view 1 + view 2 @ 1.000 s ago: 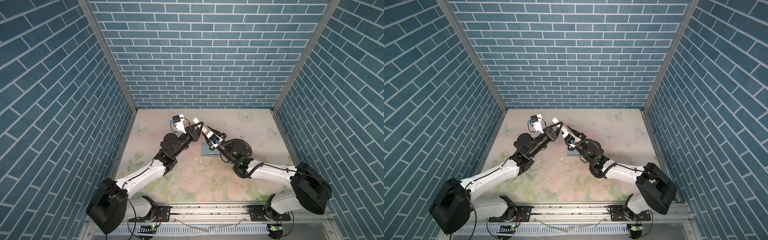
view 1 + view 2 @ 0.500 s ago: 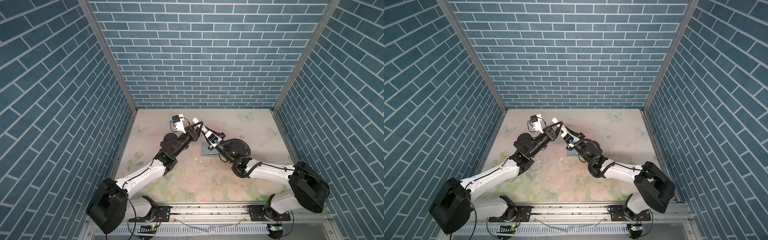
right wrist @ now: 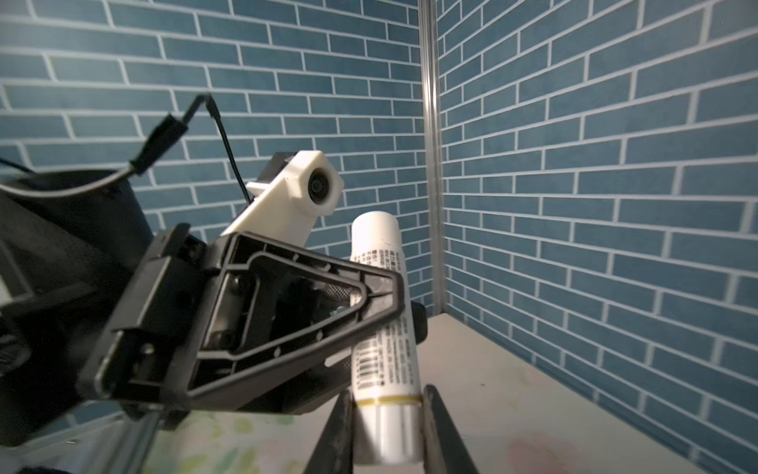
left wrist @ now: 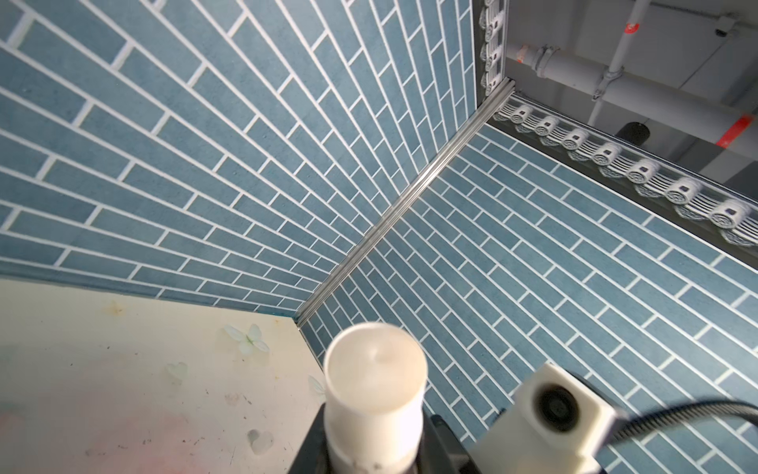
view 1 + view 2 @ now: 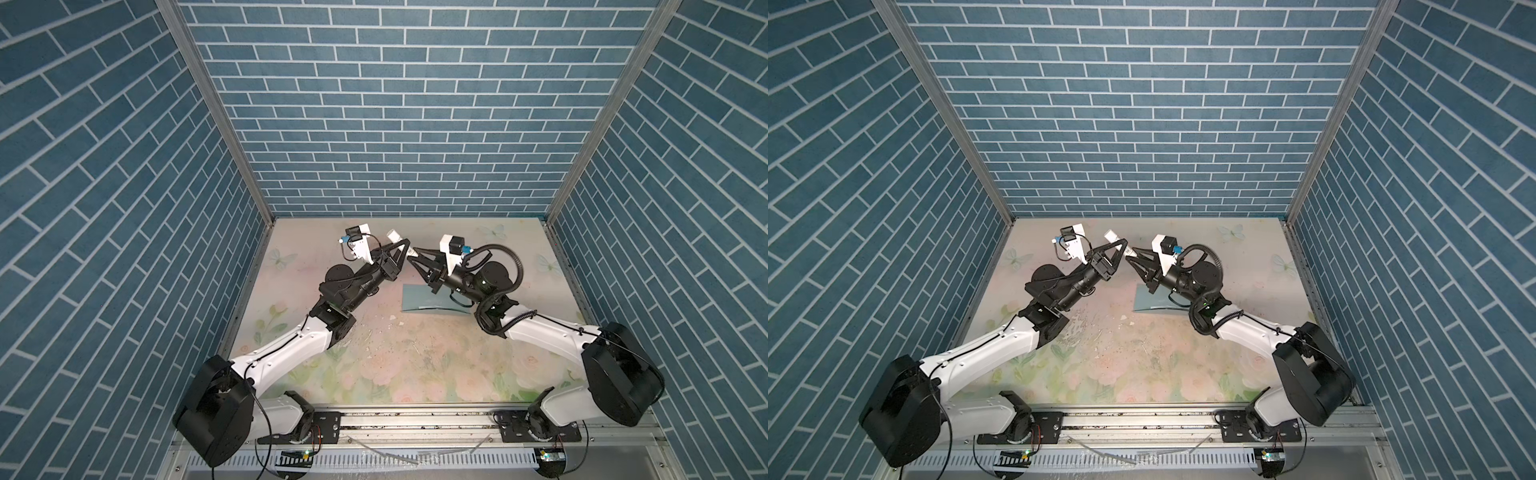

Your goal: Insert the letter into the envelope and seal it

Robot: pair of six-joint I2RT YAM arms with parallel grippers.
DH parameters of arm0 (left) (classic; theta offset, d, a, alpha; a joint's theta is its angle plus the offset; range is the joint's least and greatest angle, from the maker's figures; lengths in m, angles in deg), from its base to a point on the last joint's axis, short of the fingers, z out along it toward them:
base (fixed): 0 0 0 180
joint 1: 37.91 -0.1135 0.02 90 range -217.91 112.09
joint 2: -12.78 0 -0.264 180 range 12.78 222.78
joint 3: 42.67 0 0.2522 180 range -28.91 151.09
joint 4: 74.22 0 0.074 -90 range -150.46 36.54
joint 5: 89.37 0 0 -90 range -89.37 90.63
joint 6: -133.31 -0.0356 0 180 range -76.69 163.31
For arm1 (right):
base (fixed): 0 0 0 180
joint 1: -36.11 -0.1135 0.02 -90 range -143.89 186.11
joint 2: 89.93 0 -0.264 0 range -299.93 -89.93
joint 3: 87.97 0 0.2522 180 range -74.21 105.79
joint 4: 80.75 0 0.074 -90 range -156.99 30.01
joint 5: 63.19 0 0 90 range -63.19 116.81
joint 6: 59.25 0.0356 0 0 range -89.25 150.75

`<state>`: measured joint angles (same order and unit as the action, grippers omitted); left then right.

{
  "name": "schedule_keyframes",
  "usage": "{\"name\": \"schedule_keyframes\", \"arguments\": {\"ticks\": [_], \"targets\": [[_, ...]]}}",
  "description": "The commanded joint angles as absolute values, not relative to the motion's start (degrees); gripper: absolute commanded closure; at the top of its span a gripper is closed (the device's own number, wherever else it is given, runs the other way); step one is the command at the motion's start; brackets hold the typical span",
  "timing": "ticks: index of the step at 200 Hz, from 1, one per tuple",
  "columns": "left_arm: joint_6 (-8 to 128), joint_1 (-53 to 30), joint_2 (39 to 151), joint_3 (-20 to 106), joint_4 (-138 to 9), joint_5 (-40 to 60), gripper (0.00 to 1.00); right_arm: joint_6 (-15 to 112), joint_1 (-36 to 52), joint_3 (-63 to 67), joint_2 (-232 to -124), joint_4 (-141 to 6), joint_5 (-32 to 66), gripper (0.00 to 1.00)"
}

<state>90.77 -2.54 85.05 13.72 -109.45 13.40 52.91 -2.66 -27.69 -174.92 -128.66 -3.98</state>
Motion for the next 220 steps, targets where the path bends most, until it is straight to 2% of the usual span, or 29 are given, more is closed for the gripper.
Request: {"name": "schedule_keyframes", "arguments": {"ticks": [1,18,45,64,83,102,123,150,178,220], "targets": [[86.67,-2.49,84.5,13.34,-110.37,17.4,1.0,86.46,3.19,-20.24,-179.05,-144.5,-7.67,1.0],[86.47,-2.49,84.49,13.39,-110.63,17.89,1.0,93.17,3.44,-17.64,-182.04,-146.86,-9.99,1.0],[87.06,-2.49,84.24,13.23,-110.34,16.84,1.0,91.84,3.5,-17.8,-182.62,-146.69,-10.93,1.0],[88.19,-2.49,84.08,13.35,-108.41,15.16,1.0,85.47,3.4,-19.24,-180.94,-144.45,-11.15,0.81],[89.6,-2.49,84.14,13.27,-107.91,14.17,1.0,71.79,2.73,-22.68,-175.92,-137.77,-8.73,0.53],[90.8,-2.49,84.37,13.14,-108.85,14.15,1.0,51.28,0.12,-27.34,-169.53,-127.68,1.98,0.4],[91.14,-2.54,84.57,13.23,-109.23,14.08,1.0,30.33,-4.46,-31.36,-164.51,-122.82,12.91,0.37],[91.17,-2.49,84.77,13.49,-109.22,14.07,1.0,14.64,-9.24,-35.12,-163.12,-125.47,21.13,0.36],[91.49,-2.49,84.95,13.53,-109.32,14.07,1.0,6.89,-12.53,-35.85,-164.72,-126.75,25.84,0.36],[91.51,-2.49,84.77,13.51,-108.97,13.9,1.0,3.09,-15.26,-34.31,-168.78,-129.54,28.79,0.38]]}}
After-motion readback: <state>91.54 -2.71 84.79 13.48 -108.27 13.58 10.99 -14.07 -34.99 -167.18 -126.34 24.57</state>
